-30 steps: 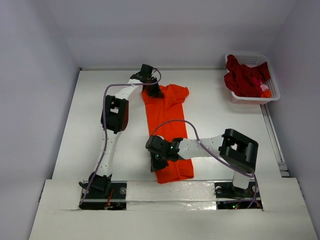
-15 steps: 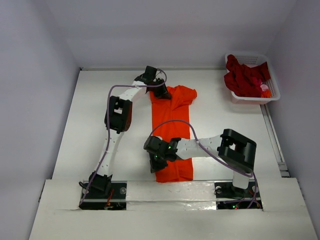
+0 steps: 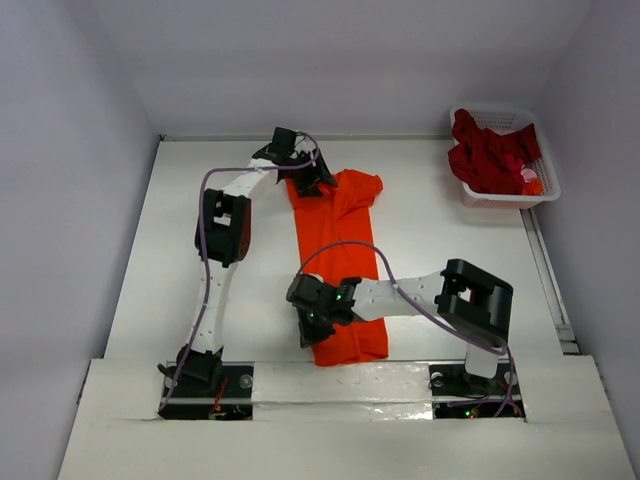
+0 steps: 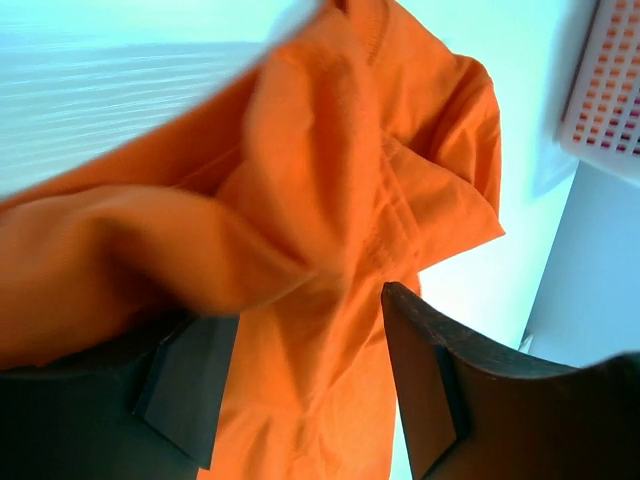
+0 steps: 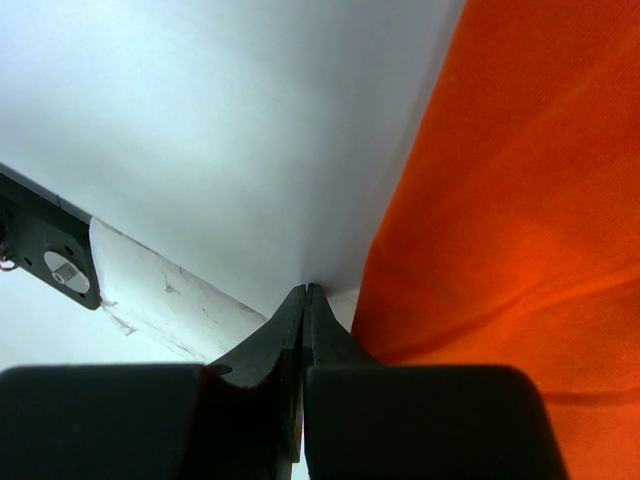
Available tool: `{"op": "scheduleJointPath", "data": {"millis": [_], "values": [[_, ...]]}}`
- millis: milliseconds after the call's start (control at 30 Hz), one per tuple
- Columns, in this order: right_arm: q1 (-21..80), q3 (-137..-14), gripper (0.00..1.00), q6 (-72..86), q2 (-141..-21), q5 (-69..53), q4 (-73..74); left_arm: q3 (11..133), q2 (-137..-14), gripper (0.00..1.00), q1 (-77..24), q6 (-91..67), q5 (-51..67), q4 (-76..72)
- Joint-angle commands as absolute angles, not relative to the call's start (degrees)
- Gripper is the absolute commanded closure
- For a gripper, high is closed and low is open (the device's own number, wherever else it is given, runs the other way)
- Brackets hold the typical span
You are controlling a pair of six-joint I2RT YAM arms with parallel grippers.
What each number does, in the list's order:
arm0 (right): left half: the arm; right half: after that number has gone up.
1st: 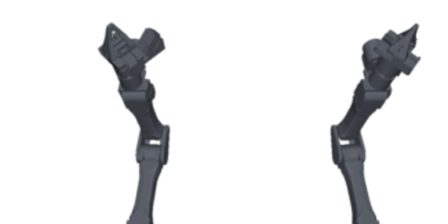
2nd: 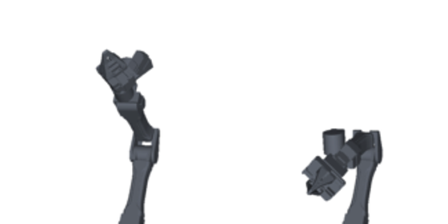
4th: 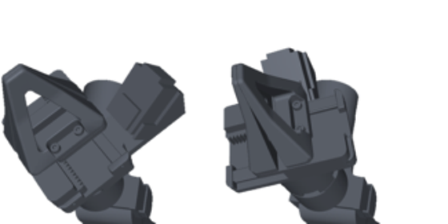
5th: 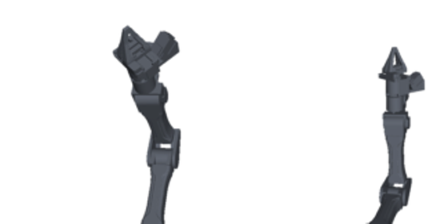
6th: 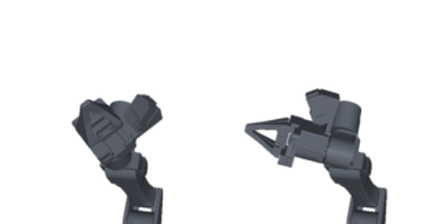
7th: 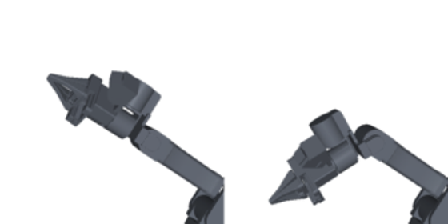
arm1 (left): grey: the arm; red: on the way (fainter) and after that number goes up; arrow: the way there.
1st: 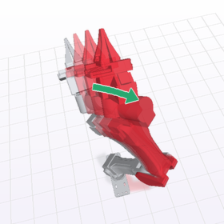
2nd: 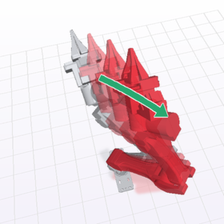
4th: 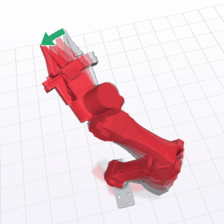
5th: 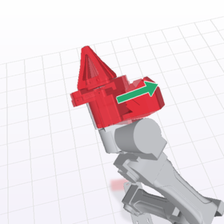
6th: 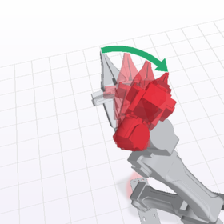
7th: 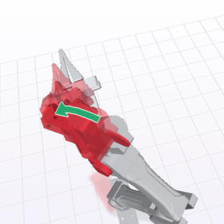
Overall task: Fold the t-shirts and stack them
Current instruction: Rotate the tshirt 85 degrees
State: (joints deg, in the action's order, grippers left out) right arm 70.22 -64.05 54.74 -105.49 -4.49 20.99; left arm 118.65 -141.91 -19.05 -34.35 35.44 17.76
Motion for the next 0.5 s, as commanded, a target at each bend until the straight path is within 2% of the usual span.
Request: {"op": "scheduleJointPath", "data": {"millis": [0,33,67,100,133,167,233,267,400,467], "values": [[70.8,-64.6,1.0,53.4,-101.0,-3.2,18.2,115.8,-131.4,0.42,-15.7,-33.4,34.5,17.5],[71.4,-62.8,1.0,53.1,-98.2,-3.1,16.4,115.1,-129.7,0.33,-14.9,-33.1,34.1,17.1],[71.4,-62.1,0.85,53.0,-95.1,-0.9,14.6,114.5,-126.3,0.26,-14.3,-32.8,33.4,17.1],[71.4,-61.9,0.77,52.8,-92.2,0.2,15.1,114.6,-124.7,0.17,-13.5,-32.7,33.2,17.2],[71.4,-62.9,0.7,52.0,-87.7,2.7,15.8,114.8,-123.5,0.01,-12.9,-32.7,33.2,16.7],[71.4,-64.1,0.57,51.2,-86.3,5.4,18.6,115.6,-121.7,0.01,-12.9,-33.1,34.0,16.4],[71.4,-67.3,0.42,48.4,-84.6,6.8,21.4,117.5,-121.0,0.01,-12.4,-33.7,34.7,16.7],[71.4,-70.6,0.22,47.5,-84.6,8.0,24.3,120.1,-121.2,0.01,-12.4,-34.1,35.6,17.0],[71.4,-75.4,0.06,44.0,-80.9,14.9,29.7,119.5,-118.2,0.01,-12.4,-34.4,37.8,18.1],[71.4,-75.7,0.0,44.0,-75.4,24.2,33.3,110.1,-111.2,0.01,-14.0,-32.9,33.4,16.6]]}}
